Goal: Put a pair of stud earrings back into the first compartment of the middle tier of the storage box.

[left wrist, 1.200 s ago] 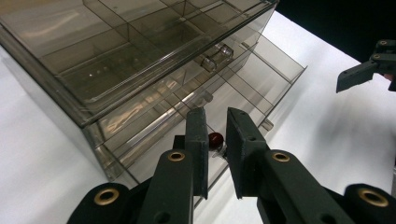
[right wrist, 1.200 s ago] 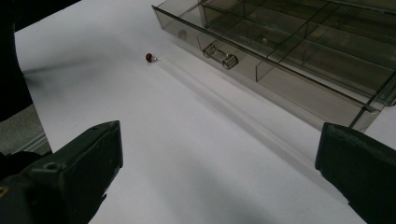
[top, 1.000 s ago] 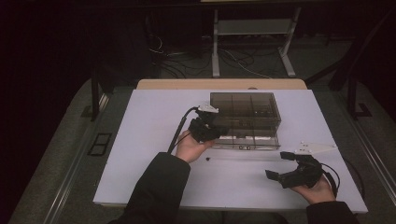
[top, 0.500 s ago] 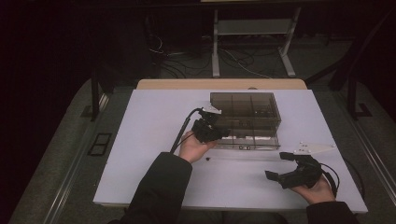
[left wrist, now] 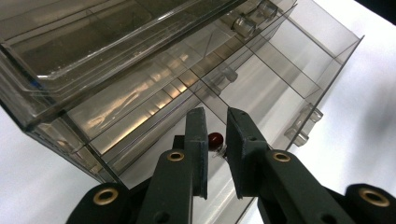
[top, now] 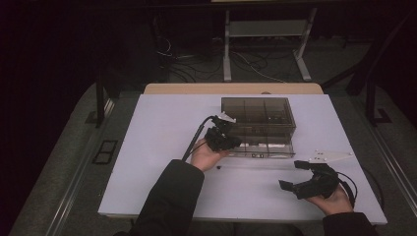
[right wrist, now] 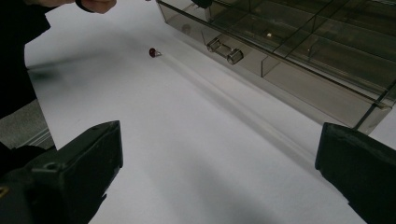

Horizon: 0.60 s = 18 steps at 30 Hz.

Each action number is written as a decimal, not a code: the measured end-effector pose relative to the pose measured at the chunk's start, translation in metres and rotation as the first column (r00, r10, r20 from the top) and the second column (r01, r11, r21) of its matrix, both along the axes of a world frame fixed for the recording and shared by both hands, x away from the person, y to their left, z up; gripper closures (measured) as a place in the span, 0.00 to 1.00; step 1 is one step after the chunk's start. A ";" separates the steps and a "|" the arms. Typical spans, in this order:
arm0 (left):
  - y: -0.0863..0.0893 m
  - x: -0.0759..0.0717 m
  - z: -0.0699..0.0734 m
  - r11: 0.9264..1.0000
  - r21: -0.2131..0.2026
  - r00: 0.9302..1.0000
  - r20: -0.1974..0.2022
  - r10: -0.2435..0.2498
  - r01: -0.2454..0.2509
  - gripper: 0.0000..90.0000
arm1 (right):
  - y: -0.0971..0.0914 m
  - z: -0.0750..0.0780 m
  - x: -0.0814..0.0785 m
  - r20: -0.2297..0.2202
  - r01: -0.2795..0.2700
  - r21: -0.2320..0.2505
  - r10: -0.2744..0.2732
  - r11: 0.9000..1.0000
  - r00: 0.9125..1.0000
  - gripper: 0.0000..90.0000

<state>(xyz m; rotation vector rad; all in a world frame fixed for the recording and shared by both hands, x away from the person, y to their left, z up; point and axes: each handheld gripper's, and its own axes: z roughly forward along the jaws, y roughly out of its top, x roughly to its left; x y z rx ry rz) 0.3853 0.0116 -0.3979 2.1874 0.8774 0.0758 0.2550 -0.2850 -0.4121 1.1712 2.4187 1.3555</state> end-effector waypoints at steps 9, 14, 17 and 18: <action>0.004 -0.001 0.004 1.000 0.015 1.000 0.017 0.009 -0.009 0.72 | 0.000 0.000 0.000 -0.001 0.000 0.001 0.000 1.000 1.000 0.00; 0.013 -0.002 0.012 0.999 -0.043 0.999 0.034 0.014 -0.013 0.50 | 0.000 0.000 0.000 0.001 0.000 0.000 0.000 1.000 1.000 0.00; 0.020 -0.003 0.019 0.998 -0.068 0.999 0.030 0.019 -0.017 0.42 | 0.000 0.000 0.000 0.001 0.001 0.000 -0.001 1.000 1.000 0.00; 0.022 -0.003 0.020 0.996 -0.083 0.999 0.026 0.021 -0.019 0.41 | -0.001 0.000 0.000 0.003 0.000 0.000 0.000 1.000 1.000 0.00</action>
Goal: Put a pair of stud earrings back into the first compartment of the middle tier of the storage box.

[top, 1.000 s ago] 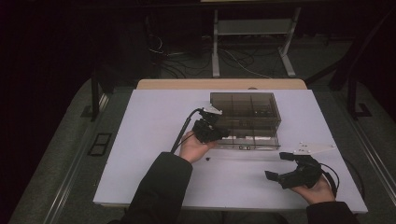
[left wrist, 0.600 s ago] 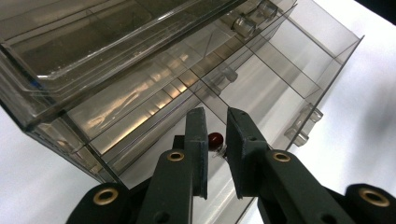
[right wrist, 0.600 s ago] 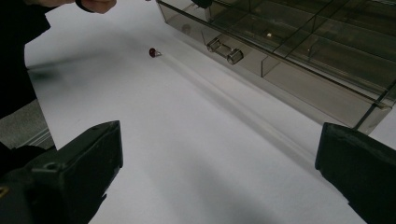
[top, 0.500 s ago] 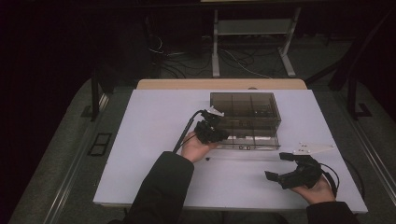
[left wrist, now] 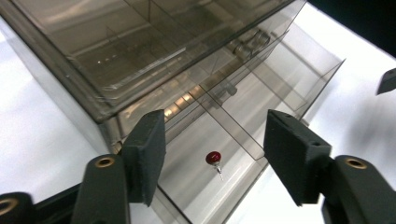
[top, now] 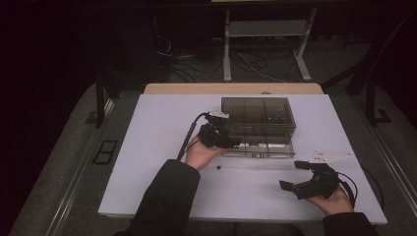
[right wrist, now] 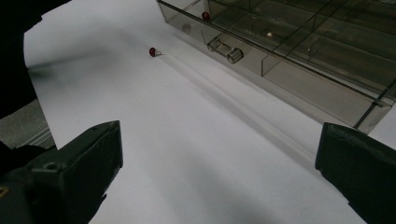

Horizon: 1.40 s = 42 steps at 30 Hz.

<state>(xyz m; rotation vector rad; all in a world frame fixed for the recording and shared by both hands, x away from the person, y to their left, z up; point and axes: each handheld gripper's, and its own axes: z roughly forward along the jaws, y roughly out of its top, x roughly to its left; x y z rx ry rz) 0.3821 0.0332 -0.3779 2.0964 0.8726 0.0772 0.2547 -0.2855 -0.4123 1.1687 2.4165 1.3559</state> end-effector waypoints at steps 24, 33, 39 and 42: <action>0.046 -0.021 0.002 0.997 -0.064 0.999 0.031 0.037 -0.035 0.00 | 0.000 0.000 0.000 0.001 -0.002 0.003 0.002 1.000 1.000 0.00; 0.053 -0.029 -0.009 0.998 -0.048 0.999 0.022 0.029 -0.028 0.00 | 0.001 0.000 -0.001 -0.001 -0.003 0.005 0.003 1.000 1.000 0.00; 0.054 -0.032 -0.013 1.000 -0.017 1.000 0.017 0.009 -0.009 0.00 | 0.000 0.000 -0.001 0.001 -0.003 0.005 0.003 1.000 1.000 0.00; 0.054 -0.034 -0.016 1.000 -0.015 1.000 0.011 0.003 -0.003 0.00 | 0.001 0.000 -0.001 -0.001 -0.003 0.005 0.003 1.000 1.000 0.00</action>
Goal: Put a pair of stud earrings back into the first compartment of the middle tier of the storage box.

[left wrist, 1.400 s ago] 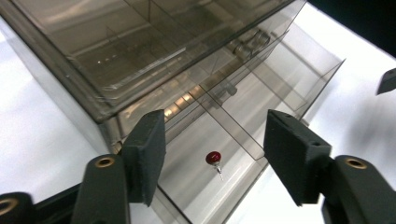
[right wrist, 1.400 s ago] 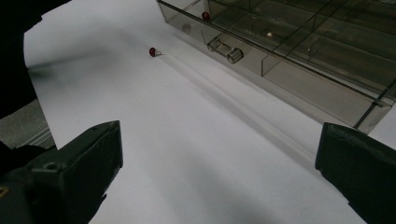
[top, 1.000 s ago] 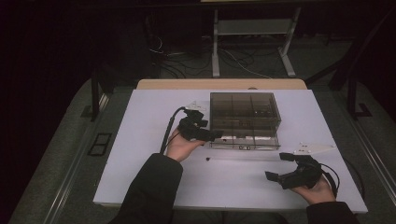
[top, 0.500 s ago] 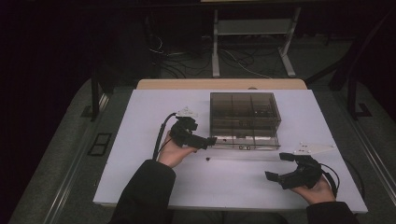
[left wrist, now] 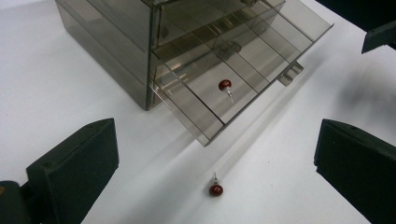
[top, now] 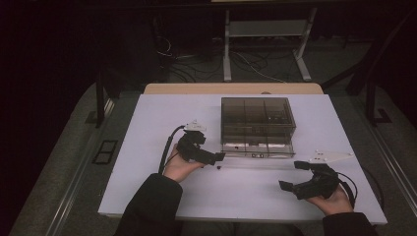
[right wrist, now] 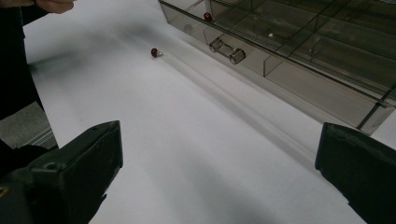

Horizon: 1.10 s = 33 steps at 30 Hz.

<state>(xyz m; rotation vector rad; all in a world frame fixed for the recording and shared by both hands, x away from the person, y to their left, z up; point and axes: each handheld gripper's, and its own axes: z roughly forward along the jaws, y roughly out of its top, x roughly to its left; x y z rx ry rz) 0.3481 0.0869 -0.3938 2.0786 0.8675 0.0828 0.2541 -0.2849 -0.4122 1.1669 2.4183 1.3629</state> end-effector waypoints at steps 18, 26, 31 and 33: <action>-0.011 -0.006 -0.018 0.990 0.113 0.996 -0.048 -0.076 0.081 0.00 | 0.000 0.000 0.000 -0.001 -0.002 0.000 0.002 1.000 1.000 0.00; -0.019 -0.010 -0.030 0.980 0.171 0.993 -0.063 -0.096 0.105 0.06 | 0.000 0.000 0.000 -0.003 -0.004 -0.002 0.004 1.000 1.000 0.00; -0.024 -0.015 -0.033 0.970 0.222 0.995 -0.040 -0.092 0.099 0.20 | 0.000 0.000 0.000 -0.004 -0.005 -0.002 0.005 1.000 1.000 0.00; -0.025 -0.016 -0.036 0.963 0.243 0.993 -0.034 -0.113 0.118 0.30 | 0.001 0.000 0.000 -0.005 -0.005 -0.003 0.005 1.000 1.000 0.00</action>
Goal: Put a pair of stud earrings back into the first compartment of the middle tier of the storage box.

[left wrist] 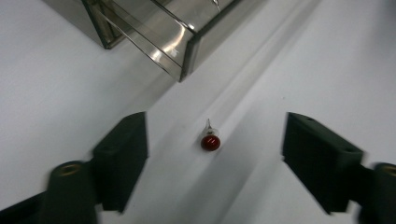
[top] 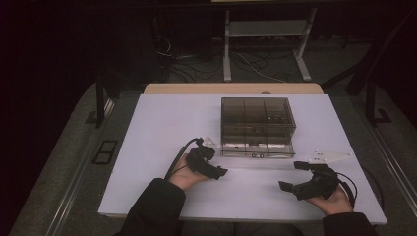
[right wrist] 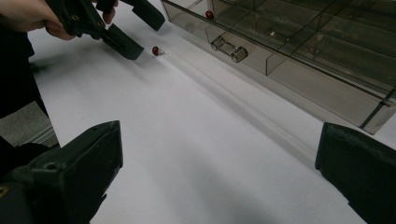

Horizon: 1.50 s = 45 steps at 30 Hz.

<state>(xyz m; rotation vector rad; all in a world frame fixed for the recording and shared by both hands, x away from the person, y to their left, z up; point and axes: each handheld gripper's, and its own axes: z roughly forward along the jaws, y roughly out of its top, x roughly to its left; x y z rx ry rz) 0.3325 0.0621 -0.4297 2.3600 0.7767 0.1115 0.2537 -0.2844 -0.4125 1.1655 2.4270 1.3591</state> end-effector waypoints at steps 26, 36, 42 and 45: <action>-0.001 0.002 -0.005 1.000 -0.001 1.000 -0.026 0.005 -0.005 0.88 | 0.000 0.000 0.000 -0.001 -0.004 0.000 0.004 1.000 1.000 0.00; 0.002 -0.003 0.007 0.999 -0.028 0.999 -0.049 -0.021 0.020 0.88 | 0.000 0.000 -0.001 0.000 -0.003 0.002 0.003 1.000 1.000 0.00; 0.004 -0.004 0.022 0.998 -0.046 0.999 -0.031 -0.044 0.043 0.88 | -0.001 0.000 0.000 0.002 -0.001 0.002 0.001 1.000 1.000 0.00; 0.005 -0.005 0.029 0.998 -0.046 0.999 -0.022 -0.049 0.048 0.88 | -0.001 0.000 0.000 0.005 -0.002 0.004 0.002 1.000 1.000 0.00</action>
